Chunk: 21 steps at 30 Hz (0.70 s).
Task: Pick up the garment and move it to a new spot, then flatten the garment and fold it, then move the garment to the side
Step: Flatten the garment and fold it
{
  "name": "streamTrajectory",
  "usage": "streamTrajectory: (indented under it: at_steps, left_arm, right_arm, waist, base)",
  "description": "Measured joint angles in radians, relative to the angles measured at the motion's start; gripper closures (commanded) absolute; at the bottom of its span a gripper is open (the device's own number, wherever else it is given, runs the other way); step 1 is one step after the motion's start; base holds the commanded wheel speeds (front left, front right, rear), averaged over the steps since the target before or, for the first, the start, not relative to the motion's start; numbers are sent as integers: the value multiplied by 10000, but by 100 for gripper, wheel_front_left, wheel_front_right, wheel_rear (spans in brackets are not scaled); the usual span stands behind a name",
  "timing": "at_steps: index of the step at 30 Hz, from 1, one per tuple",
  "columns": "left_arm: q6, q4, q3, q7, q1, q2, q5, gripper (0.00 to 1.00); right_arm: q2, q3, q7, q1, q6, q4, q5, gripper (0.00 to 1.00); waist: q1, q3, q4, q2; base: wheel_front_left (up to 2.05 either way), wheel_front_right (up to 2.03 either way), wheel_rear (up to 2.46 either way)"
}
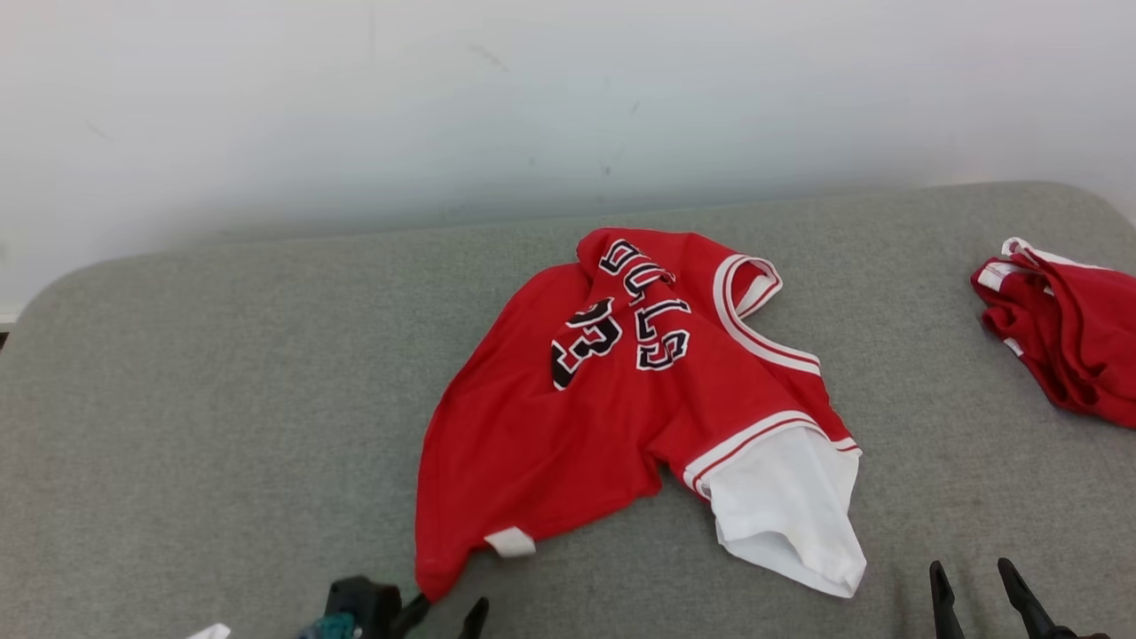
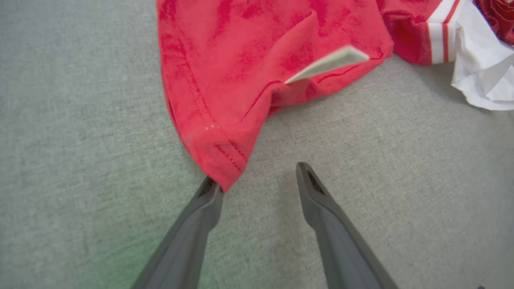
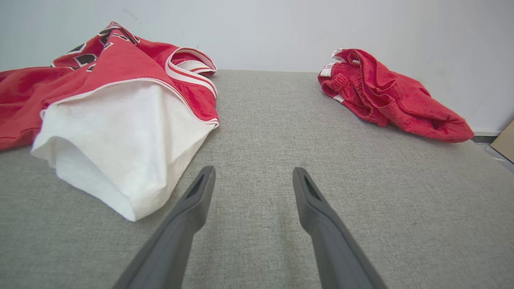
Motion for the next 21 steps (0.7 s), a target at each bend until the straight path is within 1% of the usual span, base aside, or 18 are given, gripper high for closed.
streamTrajectory:
  at_steps: [1, 3, 6, 7, 10, 11, 13, 14, 17, 21]
  left_arm:
    - [-59, 107, -40, -38, 109, -13, -2, 20]
    - [-125, 295, -73, -107, 282, -56, -52, 25]
    - [-125, 483, -75, -167, 525, -146, -125, 22]
    - [-86, 543, -65, -190, 625, -167, -188, 23]
    - [82, 600, 190, -320, 965, -209, -453, 20]
    - [159, 587, 299, -385, 1079, -205, -504, 16]
    - [357, 483, 644, -502, 1270, -201, -587, 3]
    - [447, 378, 825, -550, 1327, -198, -598, 0]
    - [681, -81, 1603, -617, 1422, -205, -443, 0]
    - [838, -1248, 3091, -635, 1837, -453, 754, 0]
  right_arm:
    - [0, -15, 0, 18, 0, 12, -4, 0]
    - [2, -40, 0, 59, 0, 19, -13, 0]
    - [0, -73, 0, 186, 0, 56, -31, 0]
    - [0, -81, 0, 220, 0, 56, -31, 0]
    - [2, -102, 0, 277, 0, 56, -29, 0]
    - [0, -119, 0, 348, 0, 56, -29, 0]
    - [2, -169, 0, 477, 0, 46, -27, 0]
    - [-2, -209, 0, 515, 0, 25, -27, 0]
    - [2, -309, 0, 554, 0, -96, -36, 0]
    - [0, -562, 0, 605, 0, -362, -96, 0]
  waist:
    - [0, -49, 17, 0]
    - [0, -153, 49, 0]
    - [0, -317, 85, 0]
    - [-1, -376, 90, 0]
    - [0, -568, 93, 0]
    - [0, -642, 96, 0]
    - [-1, -748, 113, 0]
    - [-1, -781, 141, 0]
    - [-1, -861, 226, 0]
    - [-1, -976, 368, 0]
  base:
    - [0, 0, 0]
    - [0, 0, 0]
    - [0, 0, 0]
    - [0, 0, 0]
    - [0, 0, 0]
    - [0, 0, 0]
    - [0, 0, 0]
    - [0, 0, 0]
    - [0, 0, 0]
    - [0, 0, 0]
